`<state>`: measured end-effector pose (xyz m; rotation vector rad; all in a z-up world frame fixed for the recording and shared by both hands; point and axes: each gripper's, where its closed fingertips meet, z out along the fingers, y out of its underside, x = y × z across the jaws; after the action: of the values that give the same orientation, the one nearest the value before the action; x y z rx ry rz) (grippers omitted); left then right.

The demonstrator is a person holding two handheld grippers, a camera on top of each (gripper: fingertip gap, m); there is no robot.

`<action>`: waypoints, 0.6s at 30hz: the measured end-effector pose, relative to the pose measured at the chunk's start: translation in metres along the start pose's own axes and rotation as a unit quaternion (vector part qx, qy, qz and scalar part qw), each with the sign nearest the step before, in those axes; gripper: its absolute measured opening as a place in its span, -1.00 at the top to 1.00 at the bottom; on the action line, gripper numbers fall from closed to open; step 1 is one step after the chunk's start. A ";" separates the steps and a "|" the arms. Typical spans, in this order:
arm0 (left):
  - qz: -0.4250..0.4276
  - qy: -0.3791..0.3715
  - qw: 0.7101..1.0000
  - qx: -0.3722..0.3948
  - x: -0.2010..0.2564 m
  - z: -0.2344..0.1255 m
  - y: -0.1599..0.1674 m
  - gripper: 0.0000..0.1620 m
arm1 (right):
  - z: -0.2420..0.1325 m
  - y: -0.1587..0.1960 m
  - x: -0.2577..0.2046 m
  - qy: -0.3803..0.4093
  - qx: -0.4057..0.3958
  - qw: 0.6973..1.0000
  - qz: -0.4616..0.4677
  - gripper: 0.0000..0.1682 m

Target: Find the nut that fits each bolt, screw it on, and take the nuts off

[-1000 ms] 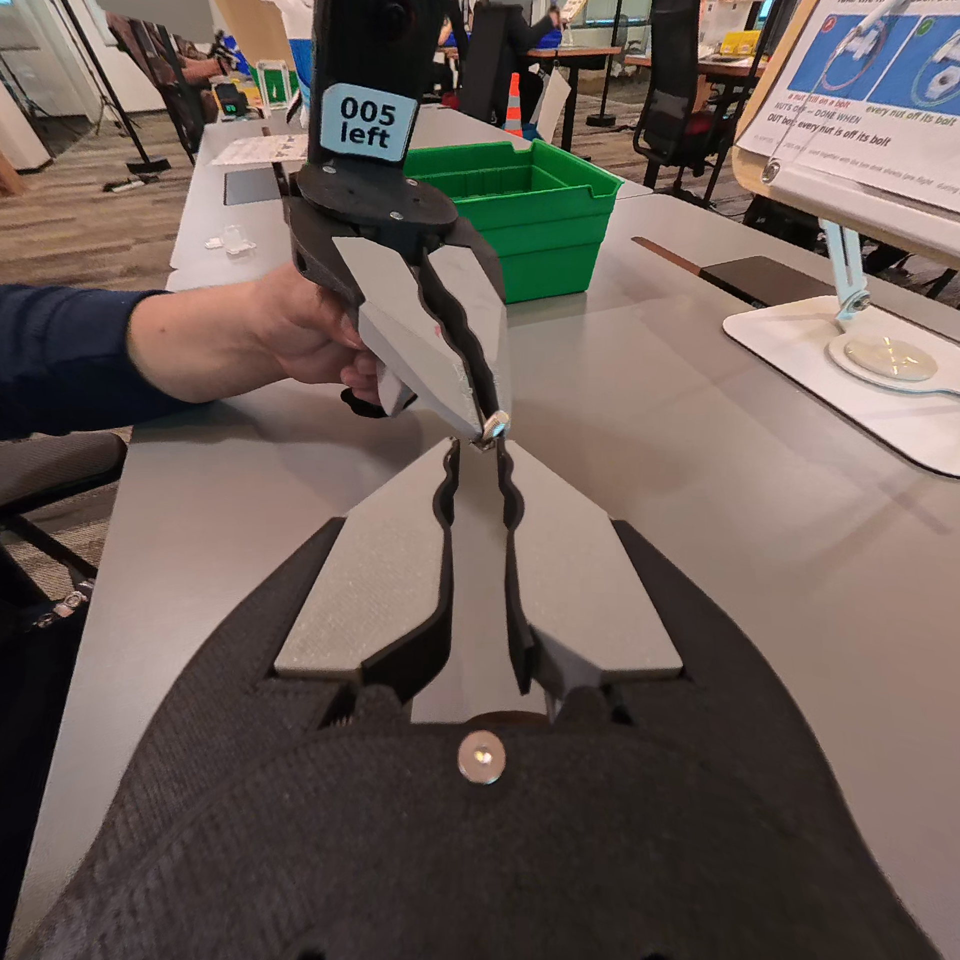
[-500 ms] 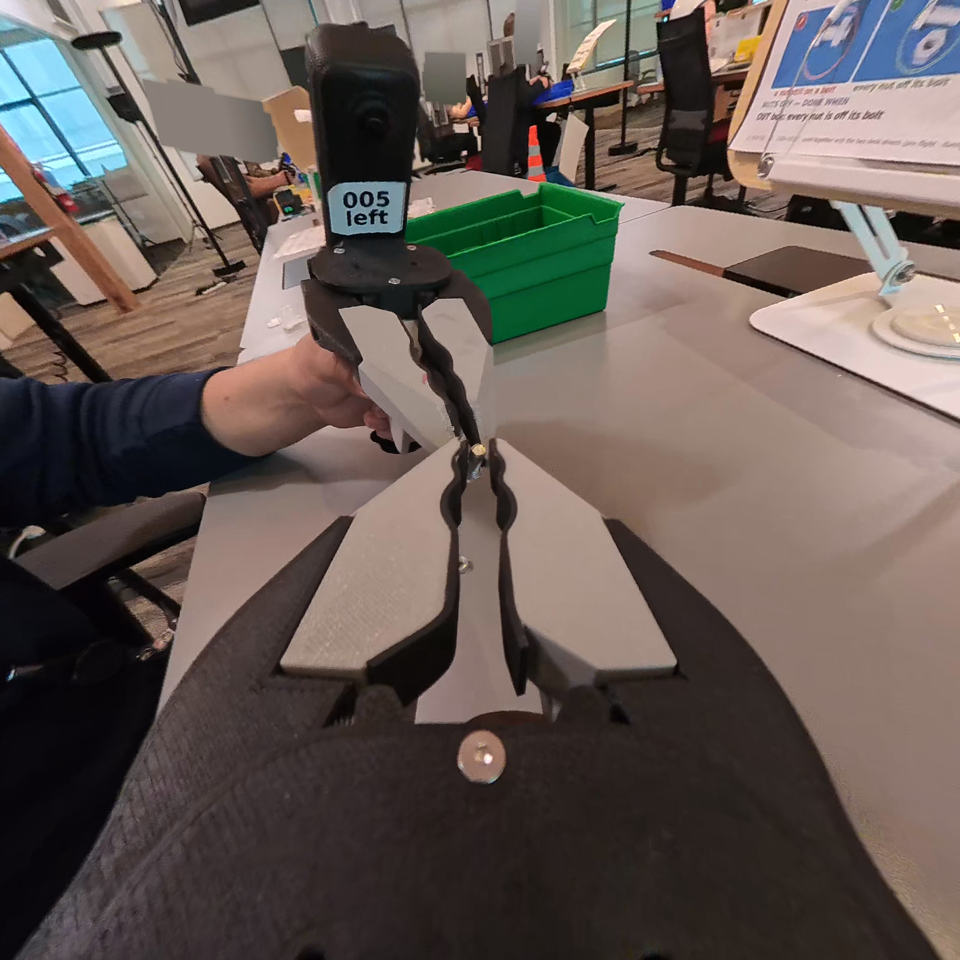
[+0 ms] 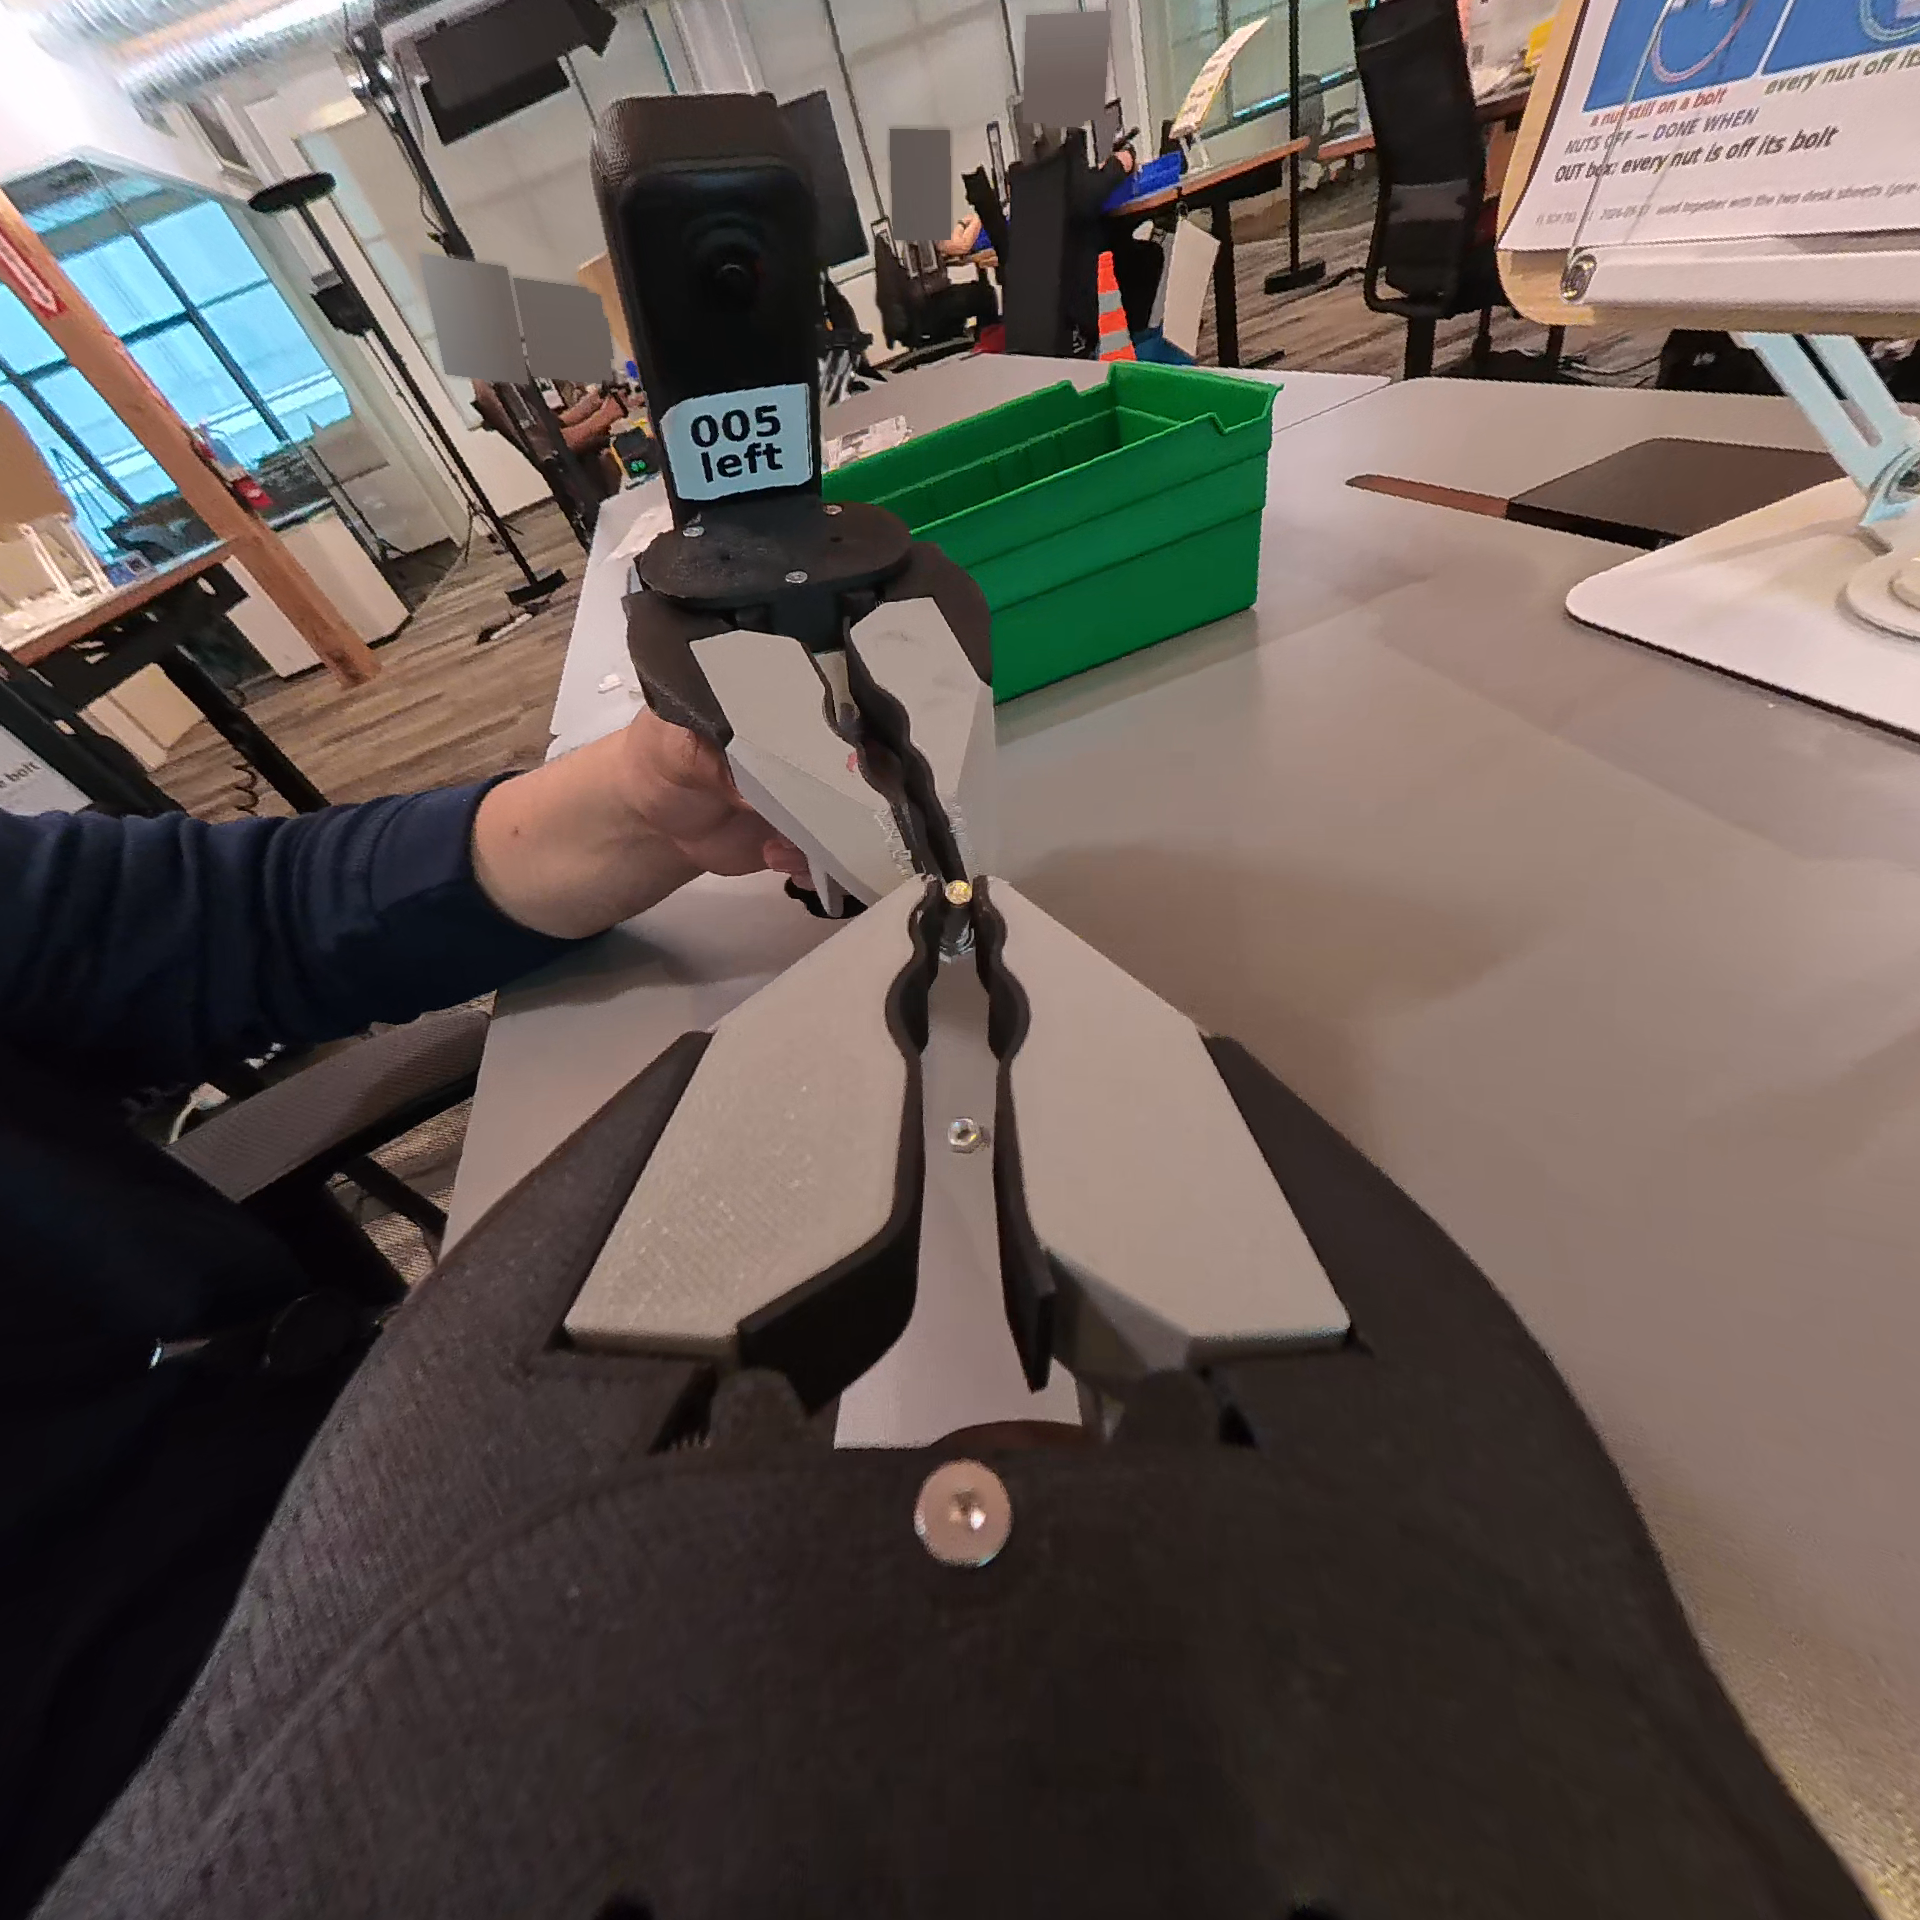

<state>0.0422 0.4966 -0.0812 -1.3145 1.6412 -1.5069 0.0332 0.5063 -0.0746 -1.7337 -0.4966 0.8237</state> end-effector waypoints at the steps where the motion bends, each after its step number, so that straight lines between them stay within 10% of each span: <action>1: -0.001 0.001 1.000 0.001 0.000 0.000 0.000 0.97 | 0.000 0.000 0.000 -0.001 0.000 1.000 0.003 0.97; 18: -0.021 -0.008 1.000 -0.017 -0.009 0.007 0.012 0.79 | -0.001 0.000 0.011 0.049 -0.006 0.998 -0.027 0.97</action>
<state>0.0483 0.5003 -0.0957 -1.3824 1.6453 -1.4957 0.0408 0.5134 -0.0776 -1.7551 -0.4821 0.6958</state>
